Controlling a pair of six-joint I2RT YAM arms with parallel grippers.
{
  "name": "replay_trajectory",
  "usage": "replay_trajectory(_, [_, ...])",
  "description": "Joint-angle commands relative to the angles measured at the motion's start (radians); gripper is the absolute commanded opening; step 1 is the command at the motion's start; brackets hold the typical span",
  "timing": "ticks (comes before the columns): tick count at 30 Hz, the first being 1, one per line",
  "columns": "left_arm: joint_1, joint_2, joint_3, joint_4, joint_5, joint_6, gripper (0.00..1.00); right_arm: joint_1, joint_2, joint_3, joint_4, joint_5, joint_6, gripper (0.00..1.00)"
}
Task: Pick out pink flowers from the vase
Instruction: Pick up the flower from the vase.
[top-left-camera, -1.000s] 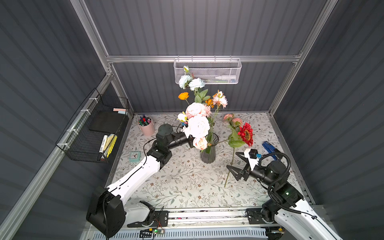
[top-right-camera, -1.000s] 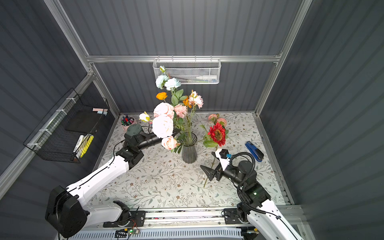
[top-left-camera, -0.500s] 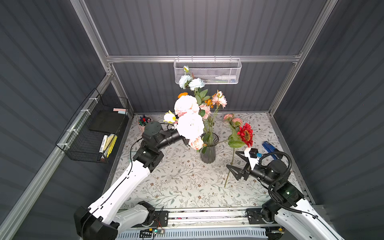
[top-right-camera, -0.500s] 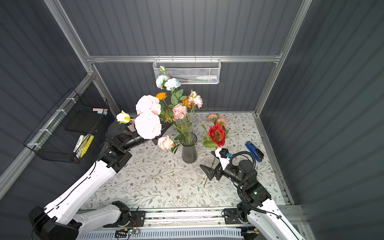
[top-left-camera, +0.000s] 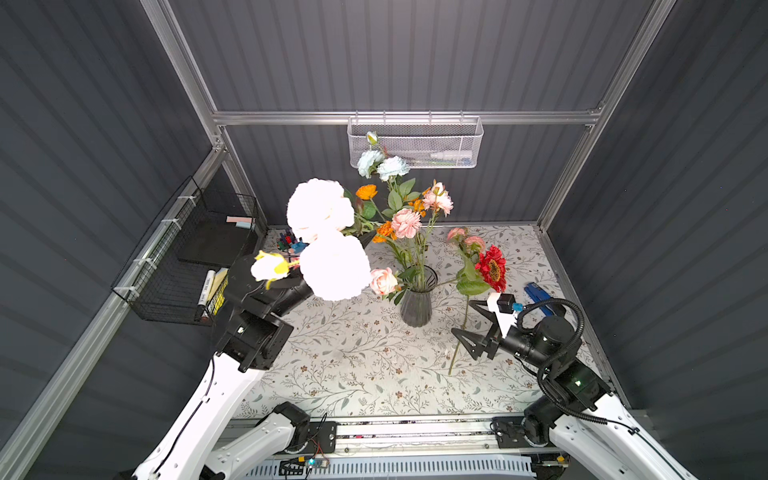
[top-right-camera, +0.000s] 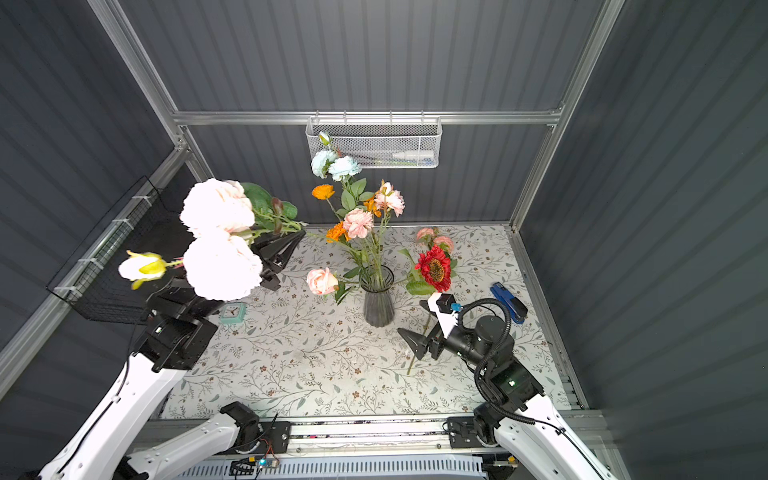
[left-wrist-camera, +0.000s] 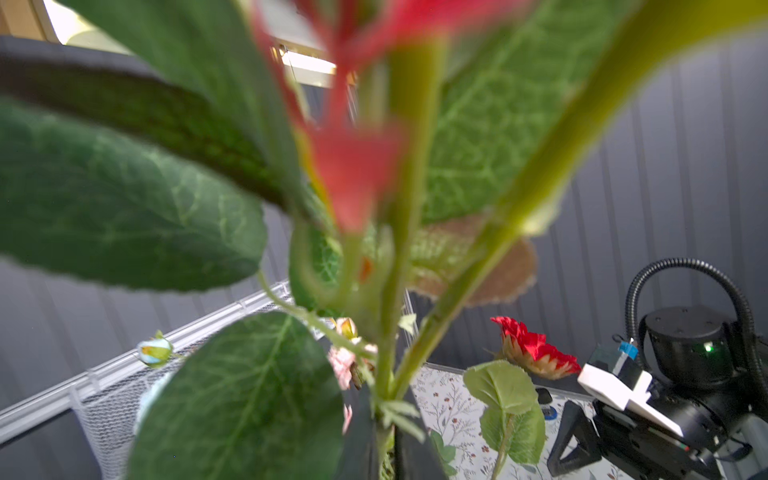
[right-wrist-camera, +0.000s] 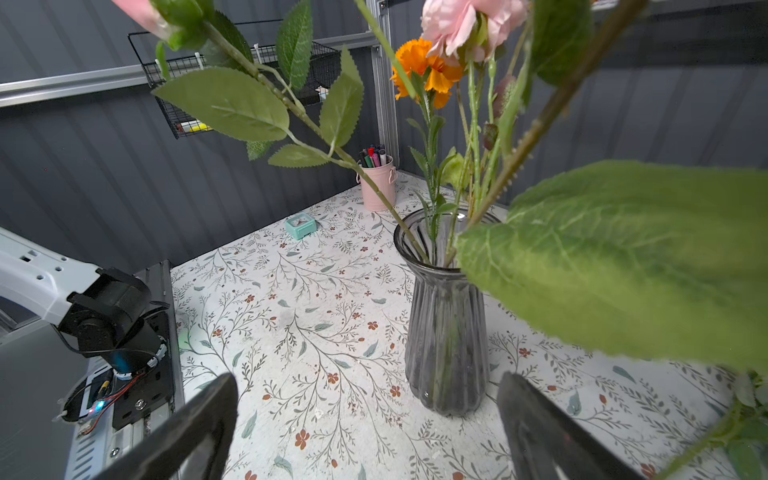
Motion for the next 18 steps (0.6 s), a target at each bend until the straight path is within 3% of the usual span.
replay_trajectory(1, [-0.006, -0.047, 0.075, -0.094, -0.059, -0.05, 0.05, 0.014, 0.004, 0.042, -0.023, -0.01, -0.015, 0.99])
replay_trajectory(7, [-0.007, -0.068, 0.25, -0.429, -0.252, -0.061, 0.05, 0.072, 0.04, 0.091, -0.079, 0.005, -0.039, 0.99])
replay_trajectory(12, [-0.007, -0.004, 0.364, -0.697, -0.432, -0.064, 0.05, 0.151, 0.073, 0.13, -0.114, 0.04, -0.074, 0.99])
replay_trajectory(15, [-0.007, 0.04, 0.373, -0.809, -0.414, -0.081, 0.05, 0.207, 0.1, 0.149, -0.125, 0.051, -0.085, 0.99])
replay_trajectory(18, [-0.007, 0.048, 0.319, -0.858, -0.277, -0.077, 0.04, 0.283, 0.118, 0.156, -0.107, 0.083, -0.094, 0.99])
